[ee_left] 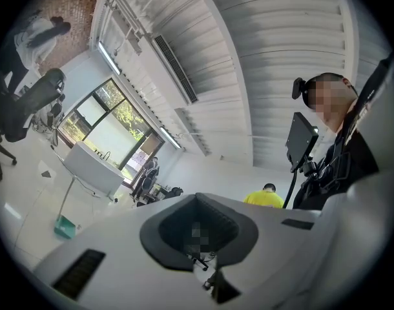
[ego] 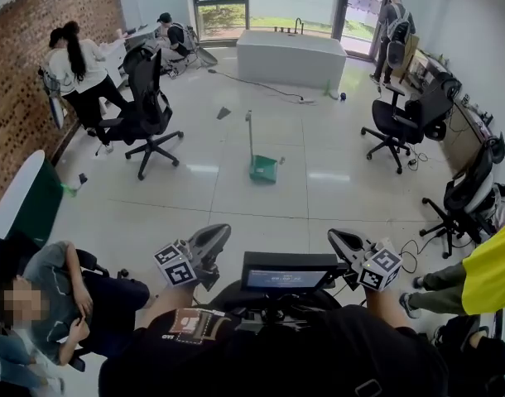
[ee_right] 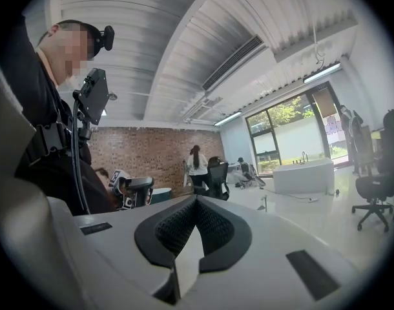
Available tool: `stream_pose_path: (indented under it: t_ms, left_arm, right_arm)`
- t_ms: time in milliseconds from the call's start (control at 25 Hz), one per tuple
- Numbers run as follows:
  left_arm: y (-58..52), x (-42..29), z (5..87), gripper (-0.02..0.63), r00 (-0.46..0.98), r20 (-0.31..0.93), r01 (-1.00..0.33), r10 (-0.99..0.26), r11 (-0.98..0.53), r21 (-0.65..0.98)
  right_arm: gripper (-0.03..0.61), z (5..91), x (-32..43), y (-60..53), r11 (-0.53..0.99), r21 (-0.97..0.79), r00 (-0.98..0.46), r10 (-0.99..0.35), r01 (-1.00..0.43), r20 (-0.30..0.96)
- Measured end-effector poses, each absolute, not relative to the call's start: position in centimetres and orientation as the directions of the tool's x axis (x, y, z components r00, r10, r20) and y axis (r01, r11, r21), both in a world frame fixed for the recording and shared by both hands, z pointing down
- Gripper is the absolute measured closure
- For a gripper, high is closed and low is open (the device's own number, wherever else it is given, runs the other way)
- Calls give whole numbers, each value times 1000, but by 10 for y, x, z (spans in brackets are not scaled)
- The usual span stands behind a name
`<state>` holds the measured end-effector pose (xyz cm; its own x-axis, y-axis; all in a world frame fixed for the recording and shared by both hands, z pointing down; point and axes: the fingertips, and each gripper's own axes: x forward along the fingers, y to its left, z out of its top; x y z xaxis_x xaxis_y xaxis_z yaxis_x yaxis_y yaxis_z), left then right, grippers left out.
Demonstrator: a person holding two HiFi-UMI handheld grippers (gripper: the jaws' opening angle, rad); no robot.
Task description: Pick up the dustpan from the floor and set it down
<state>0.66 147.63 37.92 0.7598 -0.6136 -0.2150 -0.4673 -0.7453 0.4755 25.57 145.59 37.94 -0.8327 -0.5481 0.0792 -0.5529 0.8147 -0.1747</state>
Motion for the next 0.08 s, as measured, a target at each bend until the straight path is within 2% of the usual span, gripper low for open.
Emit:
stream_pose_path:
  t_ms: [80]
  left_arm:
    - [1475,7,379,607,755,-215,-472,-620,-741,477]
  right_arm:
    - [569,379,256,1453,818,-175,-836,-541,-547,85]
